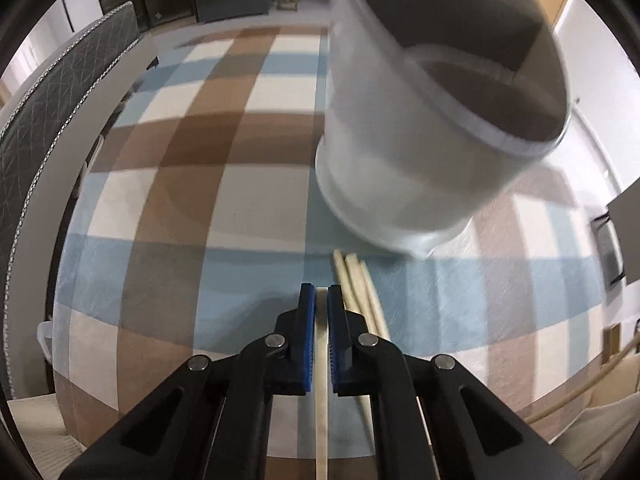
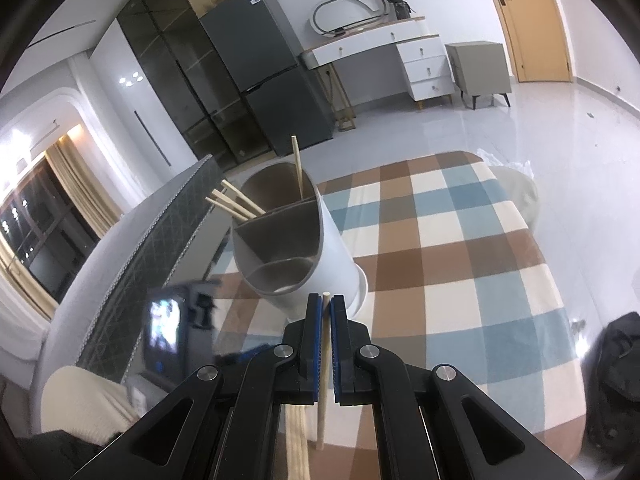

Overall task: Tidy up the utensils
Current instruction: 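Hold the chopstick up with the right gripper while the left gripper pinches another chopstick, then carry both chopsticks over the utensil holder and lower them into it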

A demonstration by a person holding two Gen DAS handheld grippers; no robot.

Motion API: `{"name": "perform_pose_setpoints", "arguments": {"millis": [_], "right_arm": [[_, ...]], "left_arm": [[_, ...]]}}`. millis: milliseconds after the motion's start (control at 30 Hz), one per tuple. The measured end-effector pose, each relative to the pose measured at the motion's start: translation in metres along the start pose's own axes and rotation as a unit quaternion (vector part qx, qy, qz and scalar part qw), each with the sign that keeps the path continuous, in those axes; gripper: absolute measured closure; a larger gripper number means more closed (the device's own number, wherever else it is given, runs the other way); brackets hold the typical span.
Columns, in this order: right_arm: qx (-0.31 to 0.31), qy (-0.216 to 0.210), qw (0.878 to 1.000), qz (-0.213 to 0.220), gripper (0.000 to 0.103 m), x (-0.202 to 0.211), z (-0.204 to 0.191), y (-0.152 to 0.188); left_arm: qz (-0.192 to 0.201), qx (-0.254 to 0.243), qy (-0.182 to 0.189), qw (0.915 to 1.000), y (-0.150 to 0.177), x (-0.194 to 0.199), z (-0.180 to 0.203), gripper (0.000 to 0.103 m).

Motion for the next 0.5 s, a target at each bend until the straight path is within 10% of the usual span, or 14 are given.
{"name": "perform_pose_setpoints", "arguments": {"millis": [500], "right_arm": [[0.044,0.036,0.998,0.041,0.100,0.028,-0.025,0.018]], "left_arm": [[0.198,0.002,0.098,0.9753,0.003,0.123,-0.001,0.101]]}}
Point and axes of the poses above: each gripper's, at about its wrist camera, not at the fingertips, and x roughly against the way its jaws point, z to its right, y to its underside, the point moved 2 cm from there along -x, roughly the way its jaws point, and after that the axes turned 5 degrees about -z, right-handed, at the moved point
